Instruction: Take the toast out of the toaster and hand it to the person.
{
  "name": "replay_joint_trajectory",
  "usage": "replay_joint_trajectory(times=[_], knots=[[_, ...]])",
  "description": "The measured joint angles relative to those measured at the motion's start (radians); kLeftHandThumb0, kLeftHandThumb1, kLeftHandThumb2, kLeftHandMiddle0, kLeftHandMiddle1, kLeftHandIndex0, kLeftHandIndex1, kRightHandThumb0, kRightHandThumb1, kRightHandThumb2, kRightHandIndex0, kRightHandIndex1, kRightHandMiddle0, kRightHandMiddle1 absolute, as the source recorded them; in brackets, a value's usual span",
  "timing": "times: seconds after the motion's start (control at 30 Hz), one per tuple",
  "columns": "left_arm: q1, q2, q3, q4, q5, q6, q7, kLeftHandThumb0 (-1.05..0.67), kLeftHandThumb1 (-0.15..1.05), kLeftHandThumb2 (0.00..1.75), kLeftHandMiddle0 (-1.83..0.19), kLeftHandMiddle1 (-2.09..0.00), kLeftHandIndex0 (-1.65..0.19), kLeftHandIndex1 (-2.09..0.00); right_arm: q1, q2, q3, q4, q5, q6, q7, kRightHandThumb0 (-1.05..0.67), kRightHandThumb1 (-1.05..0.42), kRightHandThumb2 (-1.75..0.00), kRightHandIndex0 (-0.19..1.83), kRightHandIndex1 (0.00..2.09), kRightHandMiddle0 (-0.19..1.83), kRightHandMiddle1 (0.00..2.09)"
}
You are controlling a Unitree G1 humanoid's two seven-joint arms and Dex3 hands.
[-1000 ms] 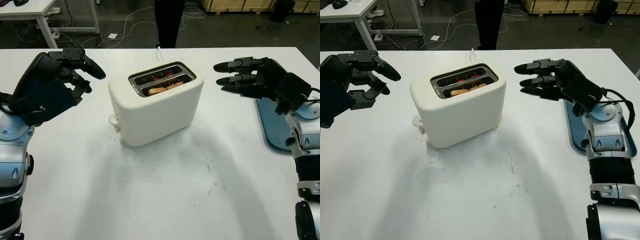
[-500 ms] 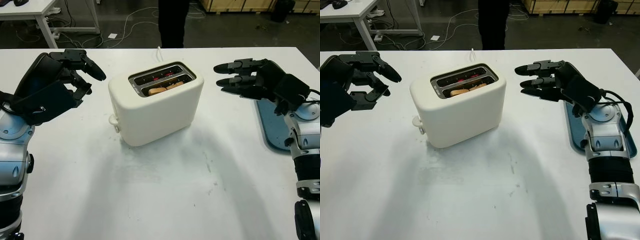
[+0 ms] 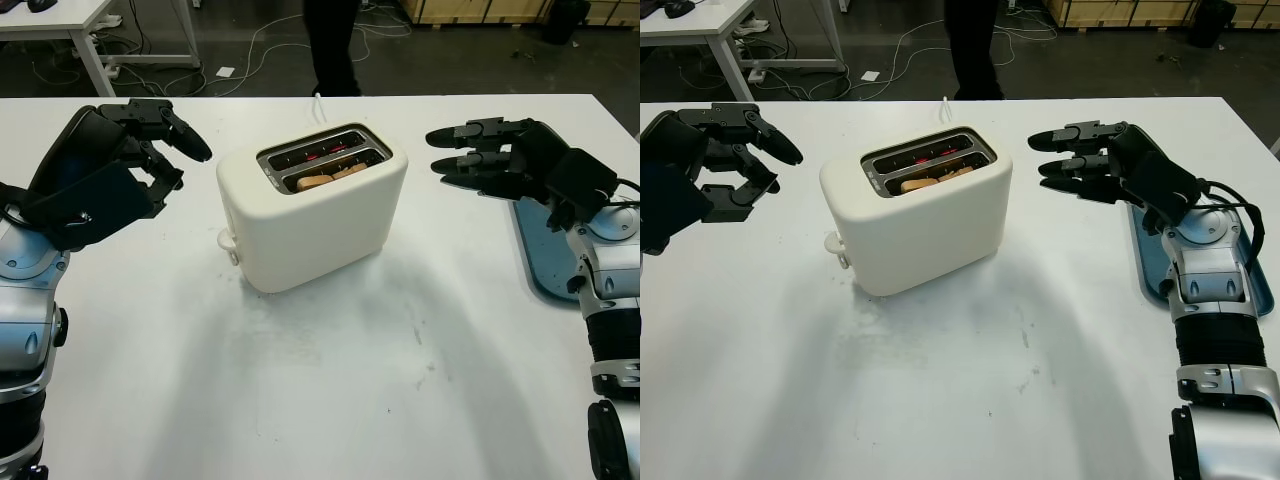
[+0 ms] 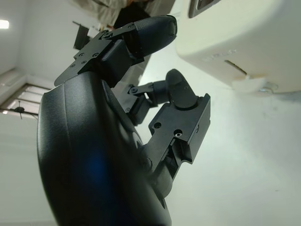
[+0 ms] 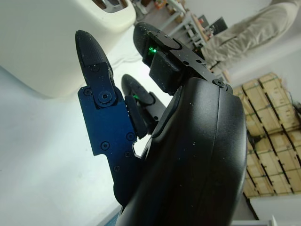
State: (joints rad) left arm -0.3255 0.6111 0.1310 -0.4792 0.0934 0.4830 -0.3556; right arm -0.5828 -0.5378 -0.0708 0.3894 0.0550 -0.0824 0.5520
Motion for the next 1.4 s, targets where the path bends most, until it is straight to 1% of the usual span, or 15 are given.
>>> replay_joint_trajectory(times=[0.17,0.37,0.53,0.7,0.93,1.07,1.23,1.3,1.4], knots=[[0.000,0.000,0.000,0.000,0.001,0.000,0.000,0.34,0.57,0.86,-0.75,-1.25,-0.70,-1.05,0.000,0.000,0.000,-0.003,0.000,0.000,0.000,-0.53,-0.81,0.00,0.87,0.00,0.79,0.00],[-0.001,0.000,0.000,0.001,0.000,0.001,-0.006,0.32,0.57,0.85,-0.75,-1.26,-0.70,-1.06,0.000,0.000,0.000,-0.003,0.000,0.000,0.000,-0.51,-0.81,0.00,0.86,0.00,0.78,0.00],[-0.002,0.000,0.000,0.004,0.000,0.000,-0.006,0.36,0.58,0.84,-0.74,-1.26,-0.70,-1.06,-0.001,0.001,0.000,0.001,0.000,0.000,0.000,-0.52,-0.80,0.00,0.86,0.00,0.79,0.01],[-0.018,0.000,0.000,0.006,-0.002,0.003,-0.007,0.37,0.60,0.81,-0.73,-1.26,-0.69,-1.06,-0.004,0.005,0.000,0.002,0.000,0.000,0.000,-0.51,-0.80,0.00,0.87,0.01,0.80,0.01],[-0.022,0.001,-0.005,0.018,0.002,0.008,-0.010,0.32,0.58,0.80,-0.74,-1.26,-0.69,-1.06,-0.005,0.005,0.003,0.011,-0.013,-0.005,-0.001,-0.55,-0.81,0.00,0.87,0.01,0.79,0.00],[-0.022,0.000,-0.006,0.022,0.002,0.010,-0.010,0.31,0.55,0.85,-0.76,-1.27,-0.71,-1.07,-0.007,0.005,0.003,0.030,-0.014,-0.020,-0.002,-0.56,-0.81,0.00,0.88,0.01,0.80,0.00],[-0.023,0.001,-0.006,0.025,0.002,0.010,-0.011,0.32,0.53,0.87,-0.75,-1.27,-0.70,-1.06,-0.011,0.006,0.003,0.041,-0.016,-0.023,-0.002,-0.57,-0.82,0.00,0.88,0.00,0.79,0.00],[-0.023,0.000,-0.006,0.029,0.000,0.007,-0.011,0.31,0.50,0.92,-0.76,-1.28,-0.71,-1.08,-0.011,0.006,0.003,0.041,-0.023,-0.025,-0.002,-0.56,-0.82,0.00,0.88,0.00,0.79,0.00],[-0.023,-0.003,-0.006,0.038,0.000,-0.001,-0.010,0.29,0.48,0.95,-0.77,-1.28,-0.72,-1.08,-0.012,0.006,0.003,0.048,-0.025,-0.035,-0.002,-0.56,-0.82,0.00,0.89,0.01,0.80,0.01]])
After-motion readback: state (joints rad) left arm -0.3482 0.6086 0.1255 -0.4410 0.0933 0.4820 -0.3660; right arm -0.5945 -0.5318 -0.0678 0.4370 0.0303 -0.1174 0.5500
